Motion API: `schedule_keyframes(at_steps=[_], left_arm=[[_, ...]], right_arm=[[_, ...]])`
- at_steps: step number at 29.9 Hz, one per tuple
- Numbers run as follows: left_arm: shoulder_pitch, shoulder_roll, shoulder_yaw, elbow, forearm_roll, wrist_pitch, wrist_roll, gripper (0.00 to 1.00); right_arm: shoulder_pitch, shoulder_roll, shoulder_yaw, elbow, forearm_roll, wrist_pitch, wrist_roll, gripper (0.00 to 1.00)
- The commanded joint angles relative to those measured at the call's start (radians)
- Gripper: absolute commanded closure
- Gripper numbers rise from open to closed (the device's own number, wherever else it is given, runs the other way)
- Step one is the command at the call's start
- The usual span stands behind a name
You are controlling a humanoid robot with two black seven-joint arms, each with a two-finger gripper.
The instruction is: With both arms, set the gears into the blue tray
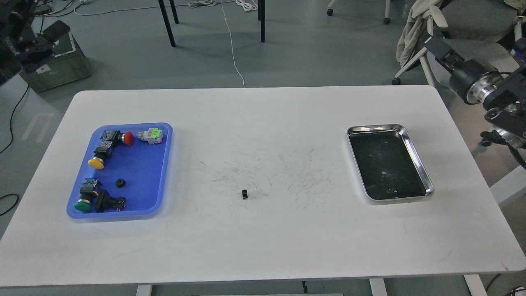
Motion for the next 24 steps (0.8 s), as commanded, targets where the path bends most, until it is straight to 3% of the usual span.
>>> schedule_keyframes(at_steps=[1, 8, 12, 16, 24], left_arm=[[0.001, 0.037, 0.039, -0.095, 0.135, 0.007, 0.000, 0.03], [0.048, 0.032, 0.076, -0.169, 0.423, 0.064, 0.000, 0.03], [0.064, 0.035, 0.077, -0.206, 0.630, 0.076, 0.000, 0.03], [0.102, 0.008, 0.076, -0.214, 0.658, 0.136, 0.000, 0.03], [0.130, 0.001, 0.077, -0.272, 0.650, 0.079, 0.000, 0.02]], right_arm=[[-0.044, -0.048, 0.013, 0.003, 0.014, 0.055, 0.000, 0.06], [-0.120, -0.108, 0.012, 0.003, 0.138, 0.157, -0.002, 0.06], [-0.141, -0.119, 0.012, 0.005, 0.179, 0.164, -0.005, 0.05], [-0.150, -0.122, 0.012, 0.003, 0.213, 0.164, -0.010, 0.04], [-0.138, -0.174, 0.013, 0.029, 0.313, 0.167, -0.034, 0.04]])
